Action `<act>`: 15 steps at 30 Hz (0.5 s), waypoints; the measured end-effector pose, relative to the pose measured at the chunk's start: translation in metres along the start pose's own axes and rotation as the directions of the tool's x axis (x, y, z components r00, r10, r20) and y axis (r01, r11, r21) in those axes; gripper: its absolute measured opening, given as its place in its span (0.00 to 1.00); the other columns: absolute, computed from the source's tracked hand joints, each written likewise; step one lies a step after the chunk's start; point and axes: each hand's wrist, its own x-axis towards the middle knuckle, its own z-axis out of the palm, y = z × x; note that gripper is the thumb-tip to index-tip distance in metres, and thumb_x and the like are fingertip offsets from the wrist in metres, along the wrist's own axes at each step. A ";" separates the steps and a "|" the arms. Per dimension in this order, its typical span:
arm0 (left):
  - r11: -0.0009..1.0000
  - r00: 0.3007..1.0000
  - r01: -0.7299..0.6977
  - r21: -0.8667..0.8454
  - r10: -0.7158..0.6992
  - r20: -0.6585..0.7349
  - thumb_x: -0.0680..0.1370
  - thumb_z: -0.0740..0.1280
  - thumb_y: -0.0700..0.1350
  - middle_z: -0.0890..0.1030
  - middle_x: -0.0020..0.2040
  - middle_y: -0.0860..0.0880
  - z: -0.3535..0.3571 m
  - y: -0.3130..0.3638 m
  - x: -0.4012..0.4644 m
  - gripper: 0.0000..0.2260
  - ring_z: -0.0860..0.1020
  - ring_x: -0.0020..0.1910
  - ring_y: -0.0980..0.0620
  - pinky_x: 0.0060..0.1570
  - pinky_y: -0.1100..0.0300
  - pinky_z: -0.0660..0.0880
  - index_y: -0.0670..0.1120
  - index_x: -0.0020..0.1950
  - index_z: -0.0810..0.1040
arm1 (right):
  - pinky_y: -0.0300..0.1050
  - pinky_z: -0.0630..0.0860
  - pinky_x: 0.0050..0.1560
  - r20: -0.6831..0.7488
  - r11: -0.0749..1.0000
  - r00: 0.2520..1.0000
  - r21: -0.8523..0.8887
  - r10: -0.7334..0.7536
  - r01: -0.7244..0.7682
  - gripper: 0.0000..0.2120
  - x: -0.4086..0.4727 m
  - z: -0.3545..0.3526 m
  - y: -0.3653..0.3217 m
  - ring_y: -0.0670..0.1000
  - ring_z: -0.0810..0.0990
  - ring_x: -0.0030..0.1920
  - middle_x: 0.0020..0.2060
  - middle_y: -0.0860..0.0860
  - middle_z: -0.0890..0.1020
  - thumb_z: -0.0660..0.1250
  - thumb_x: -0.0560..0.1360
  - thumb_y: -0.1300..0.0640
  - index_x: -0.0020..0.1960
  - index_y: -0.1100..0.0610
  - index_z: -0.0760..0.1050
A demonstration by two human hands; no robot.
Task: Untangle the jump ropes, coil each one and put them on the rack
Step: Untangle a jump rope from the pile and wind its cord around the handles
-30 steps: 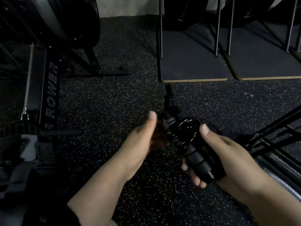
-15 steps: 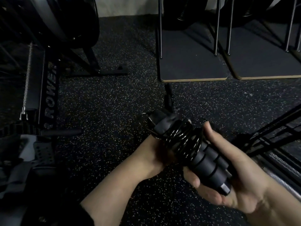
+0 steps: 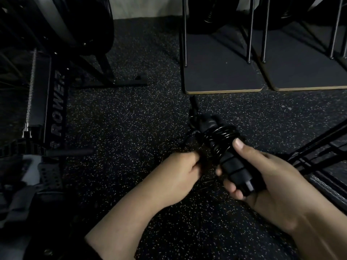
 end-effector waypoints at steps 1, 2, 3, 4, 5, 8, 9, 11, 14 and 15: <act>0.999 0.999 -0.049 0.014 0.048 0.015 0.84 0.61 0.47 0.77 0.33 0.51 0.000 0.002 -0.002 0.11 0.71 0.29 0.53 0.30 0.51 0.69 0.47 0.45 0.76 | 0.46 0.75 0.25 -0.070 0.998 0.996 -0.054 -0.046 0.042 0.20 0.003 -0.005 0.001 0.58 0.78 0.30 0.40 0.65 0.83 0.73 0.73 0.49 0.55 0.63 0.81; 0.995 0.997 -0.082 0.066 0.080 0.023 0.85 0.60 0.51 0.77 0.33 0.51 -0.001 0.005 -0.004 0.12 0.69 0.28 0.54 0.29 0.54 0.66 0.48 0.44 0.75 | 0.48 0.76 0.28 -0.113 0.988 0.990 -0.141 -0.084 0.068 0.18 0.002 -0.005 0.000 0.60 0.79 0.31 0.41 0.64 0.84 0.74 0.72 0.49 0.56 0.61 0.81; 0.984 0.994 -0.105 0.145 0.102 0.031 0.85 0.60 0.53 0.78 0.34 0.51 -0.002 0.007 -0.006 0.13 0.70 0.28 0.55 0.29 0.55 0.65 0.49 0.44 0.76 | 0.50 0.78 0.31 -0.135 0.962 0.981 -0.253 -0.138 0.100 0.17 0.002 -0.008 0.001 0.60 0.81 0.33 0.41 0.61 0.85 0.75 0.71 0.49 0.55 0.57 0.82; 0.968 0.994 -0.113 0.224 0.110 0.028 0.84 0.61 0.54 0.78 0.36 0.51 -0.004 0.009 -0.009 0.12 0.71 0.29 0.55 0.29 0.57 0.66 0.51 0.45 0.77 | 0.52 0.81 0.35 -0.174 0.925 0.970 -0.368 -0.171 0.097 0.15 0.002 -0.009 0.002 0.59 0.85 0.36 0.42 0.57 0.87 0.76 0.71 0.48 0.55 0.52 0.83; 0.952 0.992 -0.123 0.281 0.125 0.011 0.84 0.62 0.55 0.78 0.37 0.52 -0.006 0.010 -0.011 0.11 0.73 0.31 0.55 0.31 0.57 0.68 0.52 0.46 0.78 | 0.53 0.83 0.39 -0.183 0.867 0.963 -0.491 -0.196 0.083 0.15 0.003 -0.011 0.003 0.55 0.87 0.38 0.42 0.51 0.88 0.77 0.71 0.47 0.56 0.48 0.82; 0.928 0.979 -0.172 0.330 0.198 -0.048 0.81 0.66 0.55 0.79 0.42 0.56 -0.016 0.012 -0.015 0.08 0.76 0.39 0.58 0.40 0.56 0.76 0.54 0.47 0.81 | 0.35 0.79 0.34 -0.162 0.670 0.962 -0.742 -0.220 0.028 0.18 0.002 -0.006 0.004 0.40 0.85 0.35 0.41 0.42 0.87 0.77 0.71 0.44 0.59 0.37 0.75; 0.925 0.974 -0.198 0.325 0.222 -0.037 0.80 0.67 0.55 0.79 0.44 0.57 -0.020 0.014 -0.016 0.07 0.78 0.41 0.59 0.43 0.55 0.77 0.55 0.47 0.81 | 0.32 0.75 0.30 -0.119 0.601 0.968 -0.798 -0.221 0.039 0.21 0.003 -0.005 0.006 0.37 0.83 0.32 0.40 0.40 0.86 0.77 0.71 0.43 0.60 0.33 0.72; 0.918 0.972 -0.224 0.326 0.233 0.012 0.80 0.68 0.56 0.79 0.45 0.60 -0.027 0.015 -0.019 0.05 0.77 0.43 0.63 0.44 0.59 0.76 0.57 0.48 0.79 | 0.34 0.72 0.26 -0.054 0.488 0.978 -0.872 -0.199 0.051 0.25 0.007 -0.007 0.010 0.40 0.80 0.27 0.35 0.39 0.84 0.77 0.70 0.40 0.61 0.27 0.69; 0.917 0.969 -0.248 0.313 0.235 0.078 0.78 0.70 0.59 0.77 0.40 0.60 -0.035 0.017 -0.023 0.07 0.74 0.39 0.63 0.36 0.65 0.72 0.59 0.48 0.76 | 0.35 0.78 0.35 0.037 0.429 0.995 -0.900 -0.089 0.072 0.26 0.002 0.002 0.013 0.39 0.81 0.32 0.38 0.37 0.84 0.78 0.66 0.34 0.55 0.19 0.66; 0.920 0.965 -0.262 0.292 0.250 0.078 0.77 0.71 0.59 0.77 0.38 0.58 -0.037 0.018 -0.024 0.08 0.74 0.38 0.61 0.34 0.65 0.71 0.58 0.47 0.76 | 0.37 0.81 0.42 0.104 0.410 0.993 -0.904 -0.063 0.120 0.26 0.003 0.003 0.019 0.39 0.83 0.38 0.42 0.37 0.85 0.77 0.65 0.33 0.54 0.17 0.66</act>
